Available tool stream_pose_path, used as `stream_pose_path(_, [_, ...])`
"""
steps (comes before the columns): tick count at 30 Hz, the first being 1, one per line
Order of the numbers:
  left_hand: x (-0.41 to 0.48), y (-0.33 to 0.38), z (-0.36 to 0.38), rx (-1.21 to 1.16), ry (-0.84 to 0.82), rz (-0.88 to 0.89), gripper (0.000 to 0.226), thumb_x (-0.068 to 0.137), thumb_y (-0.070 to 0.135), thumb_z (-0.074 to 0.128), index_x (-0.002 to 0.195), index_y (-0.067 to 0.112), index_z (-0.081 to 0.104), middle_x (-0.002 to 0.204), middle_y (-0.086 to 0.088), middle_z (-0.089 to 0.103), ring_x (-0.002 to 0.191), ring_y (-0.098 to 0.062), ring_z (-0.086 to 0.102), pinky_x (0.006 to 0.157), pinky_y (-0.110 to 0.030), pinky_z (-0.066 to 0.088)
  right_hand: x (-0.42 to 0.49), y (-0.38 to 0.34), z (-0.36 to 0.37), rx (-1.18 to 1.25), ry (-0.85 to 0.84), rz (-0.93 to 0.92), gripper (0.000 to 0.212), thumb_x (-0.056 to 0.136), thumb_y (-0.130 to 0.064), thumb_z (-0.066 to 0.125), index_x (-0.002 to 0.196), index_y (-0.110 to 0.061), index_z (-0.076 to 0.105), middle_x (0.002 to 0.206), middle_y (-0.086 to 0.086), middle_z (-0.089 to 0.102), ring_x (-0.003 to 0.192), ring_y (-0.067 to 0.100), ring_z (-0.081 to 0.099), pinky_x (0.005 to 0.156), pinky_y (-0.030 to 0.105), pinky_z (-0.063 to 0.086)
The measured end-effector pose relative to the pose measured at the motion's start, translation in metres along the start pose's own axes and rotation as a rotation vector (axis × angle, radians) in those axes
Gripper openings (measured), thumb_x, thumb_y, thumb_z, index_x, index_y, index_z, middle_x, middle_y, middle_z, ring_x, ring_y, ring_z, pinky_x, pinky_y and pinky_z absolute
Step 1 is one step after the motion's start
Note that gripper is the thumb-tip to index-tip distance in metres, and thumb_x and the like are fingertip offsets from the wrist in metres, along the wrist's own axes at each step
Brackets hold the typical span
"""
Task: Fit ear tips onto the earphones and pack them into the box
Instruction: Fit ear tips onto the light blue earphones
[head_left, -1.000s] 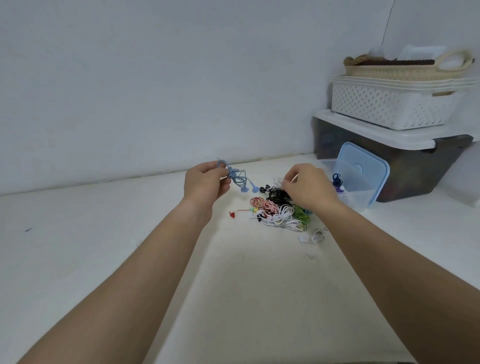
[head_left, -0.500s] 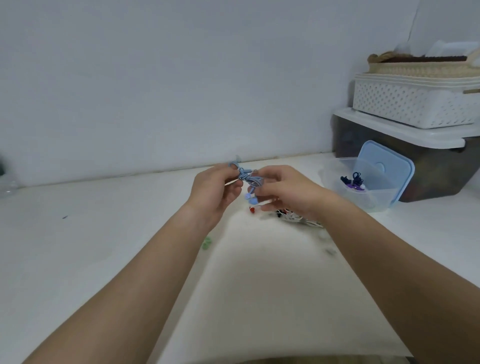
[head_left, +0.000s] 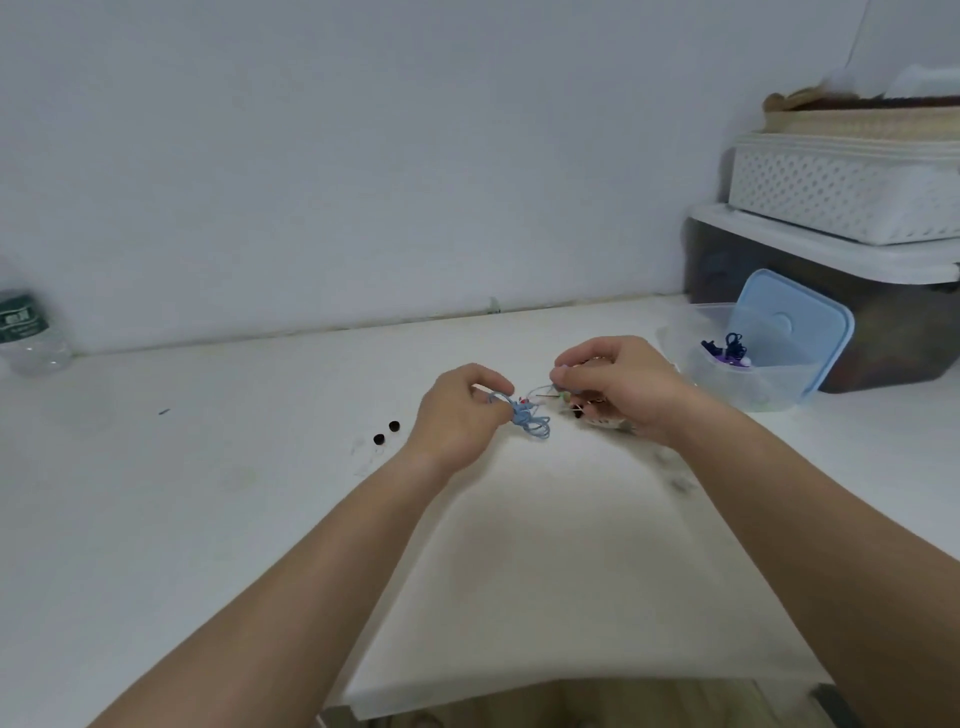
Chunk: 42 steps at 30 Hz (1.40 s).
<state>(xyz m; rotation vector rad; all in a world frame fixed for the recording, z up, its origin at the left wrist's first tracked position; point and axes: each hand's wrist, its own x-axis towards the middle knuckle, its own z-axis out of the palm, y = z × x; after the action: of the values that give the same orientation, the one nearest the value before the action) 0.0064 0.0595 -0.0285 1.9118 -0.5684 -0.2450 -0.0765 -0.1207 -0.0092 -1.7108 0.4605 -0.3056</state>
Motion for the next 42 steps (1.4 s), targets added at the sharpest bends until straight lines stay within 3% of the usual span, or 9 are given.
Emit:
stream_pose_path(6, [0.001,0.001,0.012,0.242,-0.086,0.03,0.009,0.081,0.021,0.073,0.086,0.027,0.069,0.076,0.013,0.064,0.075,-0.01,0.061,0.063,-0.024,0.042,-0.001,0.004,0.007,-0.261,0.088,-0.156,0.022,0.083,-0.021,0.081,0.094,-0.013,0.063,0.07,-0.003,0.074,0.06,0.01,0.06,0.055,0.023,0.045])
stream_pose_path(11, [0.008,0.0,-0.005,0.298,-0.108,0.065,0.01,0.086,0.022,0.068,0.095,0.027,0.071,0.084,0.014,0.068,0.085,-0.007,0.064,0.07,-0.021,0.043,0.004,0.007,0.019,-0.324,0.037,-0.283,0.009,0.087,-0.02,0.076,0.086,-0.013,0.071,0.06,-0.004,0.068,0.052,0.003,0.053,0.056,0.022,0.039])
stream_pose_path(15, [0.02,-0.003,-0.047,0.266,0.041,0.043,0.011,0.091,0.02,0.063,0.095,0.023,0.072,0.088,0.014,0.068,0.081,-0.007,0.062,0.062,-0.019,0.043,0.015,0.008,0.032,-0.386,-0.026,-0.29,0.005,0.086,-0.017,0.073,0.083,-0.02,0.073,0.069,-0.002,0.072,0.066,0.013,0.062,0.072,0.033,0.051])
stream_pose_path(19, [0.033,-0.021,-0.09,0.276,0.123,-0.005,0.014,0.091,0.014,0.064,0.096,0.022,0.074,0.095,0.009,0.07,0.091,-0.007,0.064,0.065,-0.015,0.043,0.028,0.008,0.041,-0.44,-0.093,-0.284,0.014,0.087,-0.015,0.069,0.084,-0.027,0.075,0.071,-0.011,0.072,0.073,0.004,0.066,0.081,0.03,0.052])
stream_pose_path(24, [0.036,-0.036,-0.112,0.399,-0.025,-0.02,0.019,0.088,0.008,0.069,0.089,0.025,0.076,0.089,0.01,0.071,0.087,-0.007,0.065,0.069,-0.018,0.045,0.036,0.012,0.056,-0.513,-0.158,-0.339,0.014,0.091,-0.016,0.068,0.088,-0.028,0.076,0.079,-0.008,0.076,0.083,0.011,0.071,0.083,0.031,0.054])
stream_pose_path(28, [0.035,-0.04,-0.108,0.547,-0.175,0.008,0.019,0.084,0.01,0.072,0.088,0.028,0.078,0.082,0.009,0.073,0.084,-0.007,0.067,0.074,-0.02,0.051,0.043,0.021,0.07,-0.461,-0.15,-0.374,0.016,0.091,-0.014,0.069,0.088,-0.028,0.076,0.081,-0.01,0.075,0.077,0.003,0.064,0.076,0.021,0.049])
stream_pose_path(33, [0.035,-0.048,-0.103,0.594,-0.118,0.026,0.016,0.083,0.015,0.075,0.084,0.03,0.076,0.081,0.01,0.071,0.08,-0.01,0.068,0.079,-0.029,0.056,0.043,0.028,0.078,-0.251,-0.123,-0.37,0.021,0.097,-0.01,0.062,0.09,-0.025,0.074,0.082,-0.002,0.073,0.08,0.009,0.065,0.072,0.015,0.049])
stream_pose_path(38, [0.035,-0.048,-0.091,0.669,-0.09,0.037,0.009,0.083,0.025,0.076,0.085,0.034,0.074,0.082,0.013,0.07,0.076,-0.01,0.067,0.077,-0.033,0.057,0.043,0.028,0.08,-0.161,-0.123,-0.352,0.022,0.1,-0.01,0.055,0.102,-0.022,0.073,0.076,0.001,0.067,0.078,0.02,0.066,0.081,0.045,0.054])
stream_pose_path(42, [0.036,-0.045,-0.084,0.748,-0.083,0.033,0.01,0.084,0.026,0.074,0.084,0.036,0.071,0.087,0.015,0.068,0.072,-0.008,0.064,0.063,-0.024,0.049,0.041,0.03,0.081,-0.112,-0.119,-0.33,0.011,0.093,-0.012,0.068,0.101,-0.019,0.068,0.073,-0.004,0.069,0.079,0.026,0.074,0.083,0.051,0.056])
